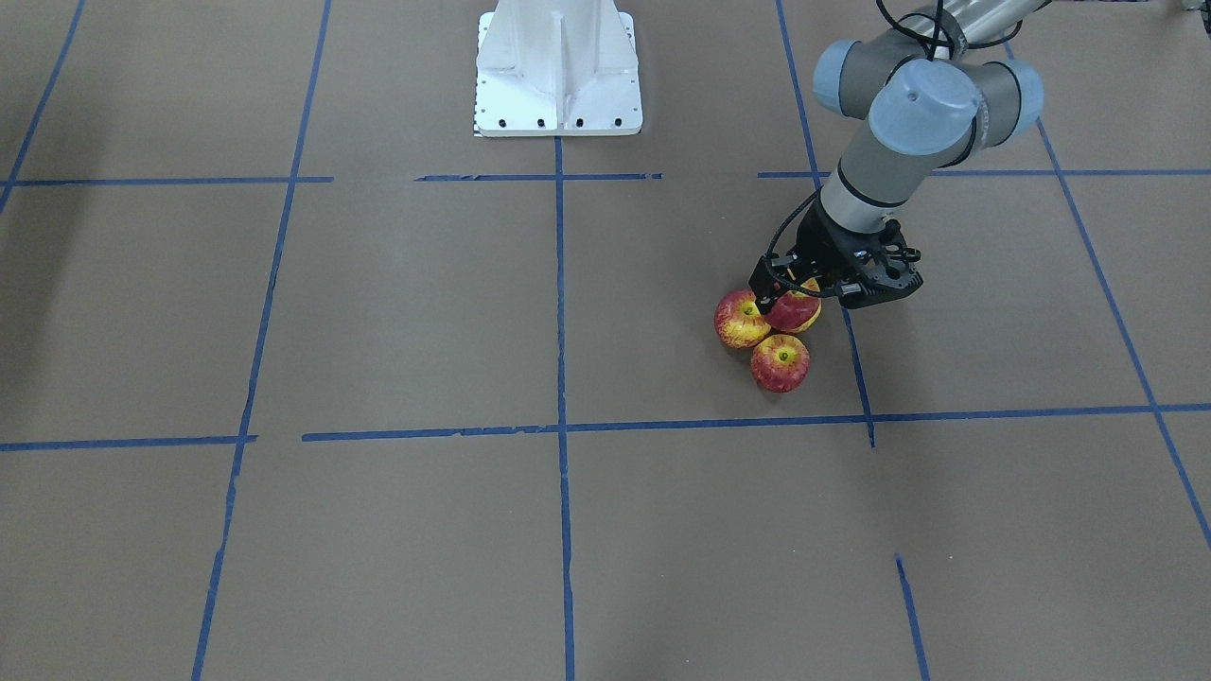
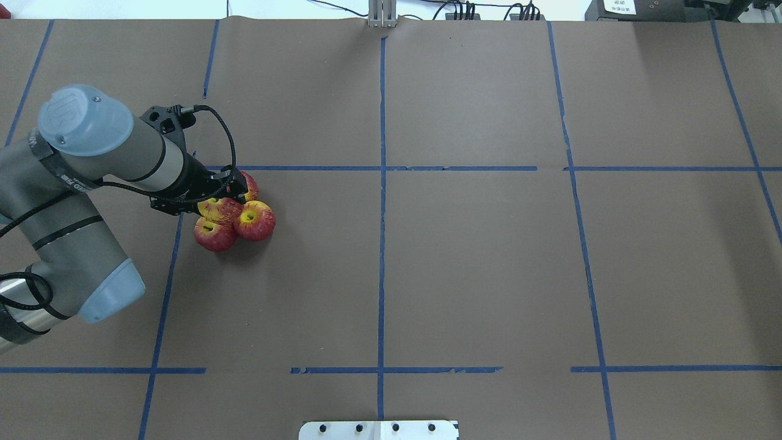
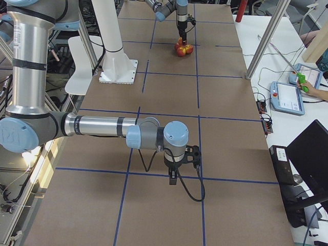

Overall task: Stack apples
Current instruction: 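Lower the apple onto the top of the cluster and open the left gripper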

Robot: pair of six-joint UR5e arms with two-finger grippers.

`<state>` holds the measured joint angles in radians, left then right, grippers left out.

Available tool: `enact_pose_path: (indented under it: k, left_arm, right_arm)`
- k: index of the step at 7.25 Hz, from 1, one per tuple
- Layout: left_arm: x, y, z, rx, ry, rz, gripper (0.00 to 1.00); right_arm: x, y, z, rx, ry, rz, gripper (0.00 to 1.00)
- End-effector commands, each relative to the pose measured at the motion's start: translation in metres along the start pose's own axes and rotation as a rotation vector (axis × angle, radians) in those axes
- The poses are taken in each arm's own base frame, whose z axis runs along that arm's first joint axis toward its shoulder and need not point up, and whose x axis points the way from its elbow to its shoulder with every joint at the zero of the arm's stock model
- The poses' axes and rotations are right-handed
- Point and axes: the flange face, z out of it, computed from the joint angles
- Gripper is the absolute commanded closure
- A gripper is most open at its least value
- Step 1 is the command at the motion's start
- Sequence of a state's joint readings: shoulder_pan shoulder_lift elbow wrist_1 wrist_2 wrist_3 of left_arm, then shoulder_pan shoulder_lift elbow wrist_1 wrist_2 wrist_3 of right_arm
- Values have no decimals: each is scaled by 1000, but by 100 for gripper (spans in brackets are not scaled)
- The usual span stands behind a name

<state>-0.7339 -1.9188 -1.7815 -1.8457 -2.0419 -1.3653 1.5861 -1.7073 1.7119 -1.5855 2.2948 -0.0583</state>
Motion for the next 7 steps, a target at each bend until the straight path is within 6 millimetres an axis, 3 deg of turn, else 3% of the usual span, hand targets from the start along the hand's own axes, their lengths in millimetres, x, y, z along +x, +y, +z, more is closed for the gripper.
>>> enact_pose_path:
  k: [1, 2, 3, 6, 7]
  left_arm:
    - [6, -2, 1, 0, 2, 1, 100]
    - [7, -2, 1, 0, 3, 2, 74]
    - [5, -2, 2, 0, 1, 1, 69]
    - [1, -2, 4, 0, -8, -2, 69]
    - [0, -2, 4, -2, -9, -3, 41]
  right_arm:
    - [0, 0, 0, -1, 0, 0, 0]
    - [0, 0, 0, -1, 0, 0, 0]
    - [0, 0, 0, 1, 0, -1, 0]
    - [0, 0, 0, -1, 0, 0, 0]
    - [0, 0, 0, 1, 0, -1, 0]
